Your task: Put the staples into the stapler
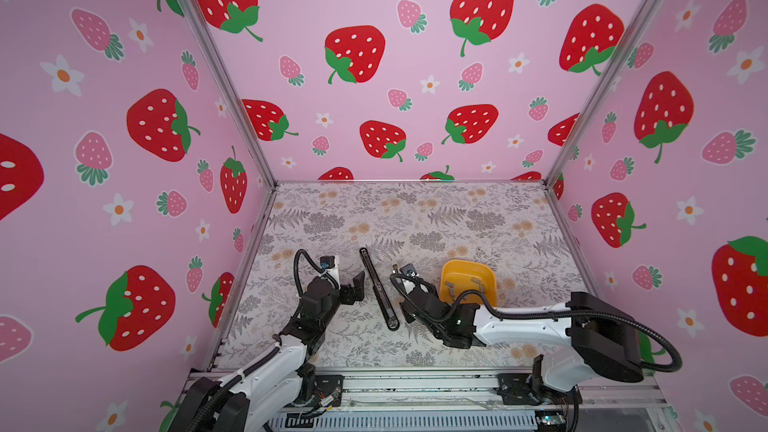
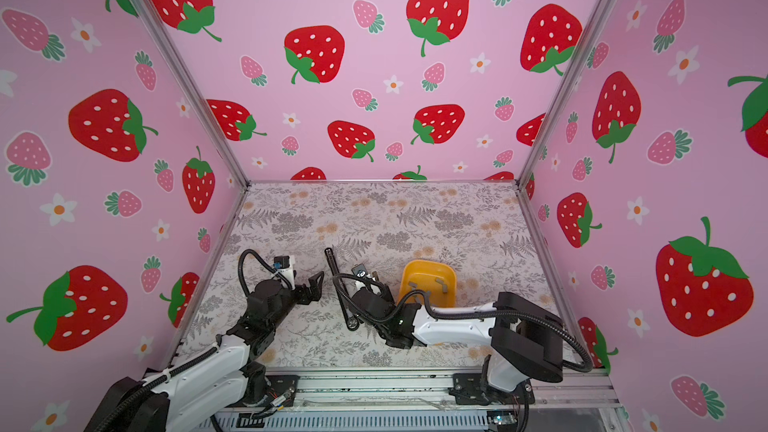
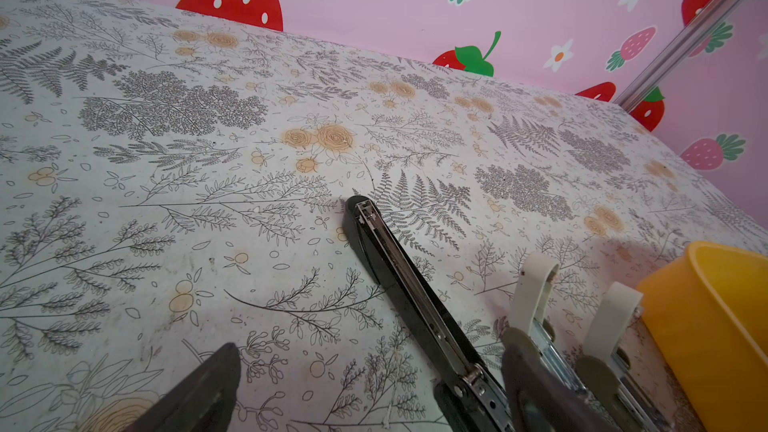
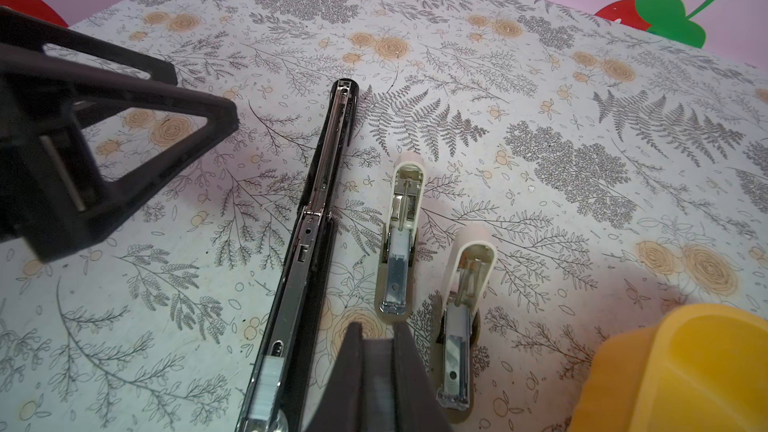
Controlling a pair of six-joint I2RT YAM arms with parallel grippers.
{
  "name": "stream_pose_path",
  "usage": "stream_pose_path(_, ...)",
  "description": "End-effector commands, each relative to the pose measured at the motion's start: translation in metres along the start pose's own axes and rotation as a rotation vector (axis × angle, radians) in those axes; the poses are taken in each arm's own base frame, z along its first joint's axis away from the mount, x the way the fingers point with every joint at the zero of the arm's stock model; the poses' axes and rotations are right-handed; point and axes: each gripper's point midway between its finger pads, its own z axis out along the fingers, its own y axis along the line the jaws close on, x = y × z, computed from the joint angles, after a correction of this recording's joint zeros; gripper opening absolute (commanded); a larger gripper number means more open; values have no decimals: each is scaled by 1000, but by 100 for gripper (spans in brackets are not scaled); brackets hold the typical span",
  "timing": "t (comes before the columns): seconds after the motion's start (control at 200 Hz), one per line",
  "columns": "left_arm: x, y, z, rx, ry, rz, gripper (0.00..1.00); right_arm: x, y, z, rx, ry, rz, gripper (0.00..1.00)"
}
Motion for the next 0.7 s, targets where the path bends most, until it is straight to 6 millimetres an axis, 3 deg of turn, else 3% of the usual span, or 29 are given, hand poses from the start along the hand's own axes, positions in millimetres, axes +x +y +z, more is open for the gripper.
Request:
stream_pose_path(0.0, -25, -6, 0, 7, -70, 0, 99, -7, 0, 8, 5, -13, 10, 7)
stream_pose_path(0.695, -25, -4, 1, -7, -66, -2, 99, 4, -8, 36, 0, 28, 26, 5)
